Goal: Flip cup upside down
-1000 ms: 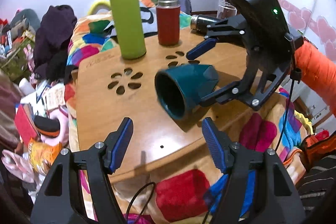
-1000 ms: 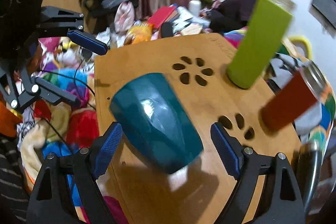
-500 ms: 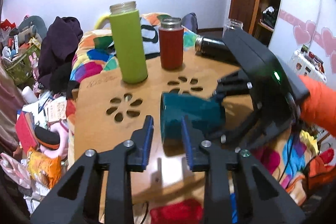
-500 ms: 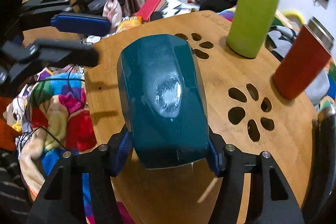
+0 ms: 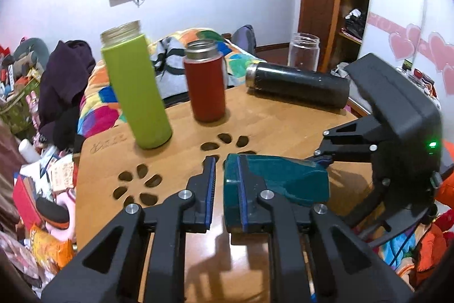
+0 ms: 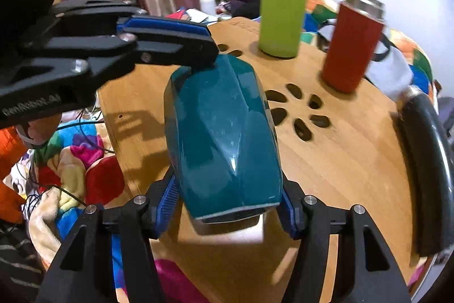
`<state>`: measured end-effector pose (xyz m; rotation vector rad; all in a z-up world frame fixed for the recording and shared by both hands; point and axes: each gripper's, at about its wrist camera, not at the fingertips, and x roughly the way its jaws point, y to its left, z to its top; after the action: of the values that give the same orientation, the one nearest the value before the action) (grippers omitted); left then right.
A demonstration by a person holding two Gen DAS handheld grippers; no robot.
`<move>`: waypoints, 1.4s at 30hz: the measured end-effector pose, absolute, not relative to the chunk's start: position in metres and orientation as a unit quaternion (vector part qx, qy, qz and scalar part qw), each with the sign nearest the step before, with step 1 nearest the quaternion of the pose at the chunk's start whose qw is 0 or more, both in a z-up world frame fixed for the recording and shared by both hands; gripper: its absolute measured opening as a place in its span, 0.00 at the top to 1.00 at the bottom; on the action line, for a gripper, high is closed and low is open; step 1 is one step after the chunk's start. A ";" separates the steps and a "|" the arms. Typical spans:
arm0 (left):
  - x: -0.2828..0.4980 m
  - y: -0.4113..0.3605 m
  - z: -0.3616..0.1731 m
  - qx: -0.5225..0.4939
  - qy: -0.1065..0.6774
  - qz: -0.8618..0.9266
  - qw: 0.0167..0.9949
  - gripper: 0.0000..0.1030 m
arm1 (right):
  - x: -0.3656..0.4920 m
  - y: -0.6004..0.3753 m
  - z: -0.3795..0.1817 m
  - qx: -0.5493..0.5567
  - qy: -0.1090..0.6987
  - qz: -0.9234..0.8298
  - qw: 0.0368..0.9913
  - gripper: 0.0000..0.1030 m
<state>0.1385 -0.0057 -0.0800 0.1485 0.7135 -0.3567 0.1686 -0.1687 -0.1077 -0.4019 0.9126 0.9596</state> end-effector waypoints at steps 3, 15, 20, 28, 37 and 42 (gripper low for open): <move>0.144 -0.013 -0.079 0.070 0.346 -0.185 0.917 0.86 | 0.166 -0.177 -0.102 -0.182 0.415 0.435 0.779 0.45; 0.163 -0.012 -0.090 0.038 0.359 -0.194 0.912 0.89 | 0.161 -0.195 -0.085 -0.153 0.387 0.427 0.803 0.47; 0.167 -0.004 -0.096 0.019 0.365 -0.190 0.911 0.96 | 0.169 -0.191 -0.086 -0.143 0.387 0.419 0.809 0.52; 0.165 0.005 -0.103 0.005 0.375 -0.193 0.907 0.95 | 0.171 -0.191 -0.089 -0.126 0.385 0.418 0.813 0.52; 0.137 0.027 -0.076 -0.011 0.331 -0.144 0.933 0.92 | 0.152 -0.206 -0.064 -0.124 0.347 0.378 0.849 0.51; 0.108 0.033 -0.052 -0.019 0.283 -0.115 0.952 0.64 | 0.134 -0.220 -0.042 -0.106 0.305 0.340 0.884 0.29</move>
<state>0.1078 0.0334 -0.0520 -0.0385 0.5750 -0.2329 0.1336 -0.2204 -0.0423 -0.2198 0.6339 0.7073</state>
